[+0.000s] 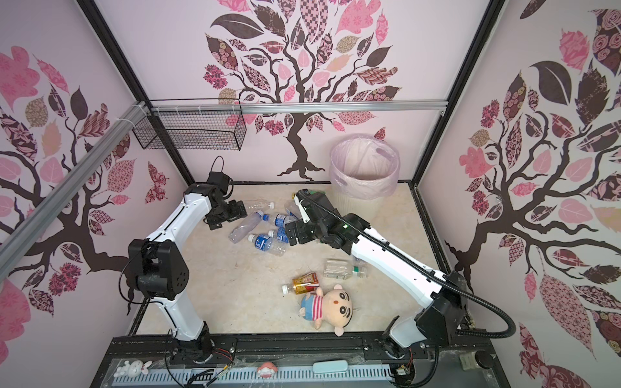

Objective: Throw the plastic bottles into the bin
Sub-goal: 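Move both grippers back toward the bottle pile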

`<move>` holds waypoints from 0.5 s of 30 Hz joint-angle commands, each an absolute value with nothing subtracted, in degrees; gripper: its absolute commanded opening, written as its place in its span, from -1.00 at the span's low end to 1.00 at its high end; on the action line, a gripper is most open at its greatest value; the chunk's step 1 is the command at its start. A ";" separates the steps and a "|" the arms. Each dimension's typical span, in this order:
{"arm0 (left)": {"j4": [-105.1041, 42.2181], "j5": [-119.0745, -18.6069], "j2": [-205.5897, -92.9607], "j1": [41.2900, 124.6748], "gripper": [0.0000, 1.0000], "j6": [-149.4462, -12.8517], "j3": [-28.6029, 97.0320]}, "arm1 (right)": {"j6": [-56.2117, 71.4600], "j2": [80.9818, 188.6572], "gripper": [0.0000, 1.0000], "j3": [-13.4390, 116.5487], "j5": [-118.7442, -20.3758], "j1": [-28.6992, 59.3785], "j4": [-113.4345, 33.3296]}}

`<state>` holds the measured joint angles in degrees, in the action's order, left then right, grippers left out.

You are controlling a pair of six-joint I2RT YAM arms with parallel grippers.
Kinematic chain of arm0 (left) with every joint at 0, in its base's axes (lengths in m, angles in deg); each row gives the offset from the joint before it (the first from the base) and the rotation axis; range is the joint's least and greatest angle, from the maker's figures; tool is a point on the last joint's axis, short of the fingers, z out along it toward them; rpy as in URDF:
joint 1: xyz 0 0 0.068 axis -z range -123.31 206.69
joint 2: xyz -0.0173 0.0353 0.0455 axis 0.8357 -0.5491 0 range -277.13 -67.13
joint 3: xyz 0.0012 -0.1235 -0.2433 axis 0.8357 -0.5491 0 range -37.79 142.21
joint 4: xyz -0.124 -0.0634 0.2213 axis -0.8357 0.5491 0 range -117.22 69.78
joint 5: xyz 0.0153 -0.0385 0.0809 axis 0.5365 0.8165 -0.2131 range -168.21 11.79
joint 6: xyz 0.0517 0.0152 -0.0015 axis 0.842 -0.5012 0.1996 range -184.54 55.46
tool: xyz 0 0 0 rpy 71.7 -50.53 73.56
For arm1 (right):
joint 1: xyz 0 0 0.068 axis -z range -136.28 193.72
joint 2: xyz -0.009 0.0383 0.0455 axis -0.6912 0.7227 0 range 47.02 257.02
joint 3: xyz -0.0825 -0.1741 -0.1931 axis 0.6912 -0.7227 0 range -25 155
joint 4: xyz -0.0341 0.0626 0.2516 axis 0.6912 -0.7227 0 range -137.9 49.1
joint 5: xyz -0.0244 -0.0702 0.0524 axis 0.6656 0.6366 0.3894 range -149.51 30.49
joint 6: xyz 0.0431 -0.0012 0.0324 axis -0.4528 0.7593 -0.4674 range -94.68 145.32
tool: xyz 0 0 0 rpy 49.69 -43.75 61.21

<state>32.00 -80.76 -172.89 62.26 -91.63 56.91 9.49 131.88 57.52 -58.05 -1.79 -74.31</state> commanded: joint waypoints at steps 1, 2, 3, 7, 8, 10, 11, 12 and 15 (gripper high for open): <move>30.40 -81.46 -175.86 61.80 0.94 -87.14 56.78 | 10.80 134.95 0.99 61.04 -58.88 -2.21 -73.10; 30.06 -81.33 -176.39 61.88 0.94 -86.44 56.78 | 10.77 135.71 0.99 61.58 -58.98 -2.31 -72.79; 29.85 -81.06 -176.82 61.85 0.94 -85.71 56.75 | 10.59 136.41 0.99 62.25 -59.10 -2.36 -72.63; 29.24 -79.90 -178.81 61.04 0.94 -84.41 56.43 | 10.64 138.21 0.99 63.33 -60.21 -2.68 -70.25; 29.42 -79.70 -179.58 60.60 0.94 -85.02 56.38 | 10.60 138.62 0.99 63.48 -60.27 -2.72 -69.49; 29.90 -80.65 -180.98 60.29 0.93 -84.91 57.19 | 10.47 139.79 0.99 64.68 -60.20 -2.80 -69.08; 29.77 -81.11 -181.57 60.28 0.93 -84.56 57.59 | 10.38 140.62 1.00 65.79 -60.17 -2.94 -69.55; 29.80 -81.19 -181.99 60.24 0.92 -84.57 57.96 | 10.42 141.24 0.99 66.62 -59.98 -2.91 -69.94; 28.70 -79.31 -183.14 60.29 0.91 -85.08 57.92 | 10.47 142.24 0.99 67.79 -58.00 -2.97 -70.64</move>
<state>30.14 -80.45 -182.18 60.31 -85.56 56.97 10.14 140.69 64.95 -59.45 -2.58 -70.75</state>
